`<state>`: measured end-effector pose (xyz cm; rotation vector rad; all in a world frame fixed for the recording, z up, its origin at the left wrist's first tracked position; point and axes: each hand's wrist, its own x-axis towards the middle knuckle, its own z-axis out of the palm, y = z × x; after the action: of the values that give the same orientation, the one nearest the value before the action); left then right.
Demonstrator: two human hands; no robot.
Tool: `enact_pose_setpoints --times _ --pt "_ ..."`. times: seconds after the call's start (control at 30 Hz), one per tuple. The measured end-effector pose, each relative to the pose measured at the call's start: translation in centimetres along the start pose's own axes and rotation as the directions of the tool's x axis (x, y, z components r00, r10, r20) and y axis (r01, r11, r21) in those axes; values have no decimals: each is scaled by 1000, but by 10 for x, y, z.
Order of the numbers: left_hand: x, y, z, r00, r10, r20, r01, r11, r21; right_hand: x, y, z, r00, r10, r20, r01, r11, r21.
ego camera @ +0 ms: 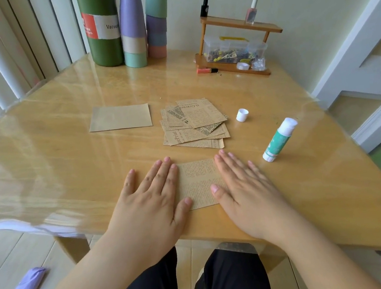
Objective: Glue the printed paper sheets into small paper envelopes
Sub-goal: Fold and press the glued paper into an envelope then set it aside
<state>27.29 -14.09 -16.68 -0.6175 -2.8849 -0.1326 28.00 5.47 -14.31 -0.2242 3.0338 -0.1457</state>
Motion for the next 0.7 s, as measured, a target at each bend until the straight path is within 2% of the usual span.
enact_pose_setpoints --times 0.2,0.33,0.37,0.43,0.5,0.6,0.7 --pt "0 0 -3 999 6 36 -5 1000 -6 -1 0 -1 1000 0 -6 0 1000 10" --pt "0 1 -11 992 -11 124 15 1000 -26 1 2 0 1000 -12 -6 12 999 30" --pt "2 2 -16 986 -26 163 35 998 -49 2 4 -1 1000 -15 2 15 998 59" --pt "5 2 -21 988 -50 145 67 991 -115 2 6 -6 1000 -9 6 8 987 163" --pt "9 5 -27 988 -61 142 77 991 -111 2 4 -11 1000 2 -25 5 968 252" --pt "14 15 -30 993 3 115 10 993 -114 4 -7 -12 992 -98 -75 111 972 206" --pt "15 23 -23 982 55 183 -25 987 -162 4 -18 -5 985 -173 -10 173 979 104"
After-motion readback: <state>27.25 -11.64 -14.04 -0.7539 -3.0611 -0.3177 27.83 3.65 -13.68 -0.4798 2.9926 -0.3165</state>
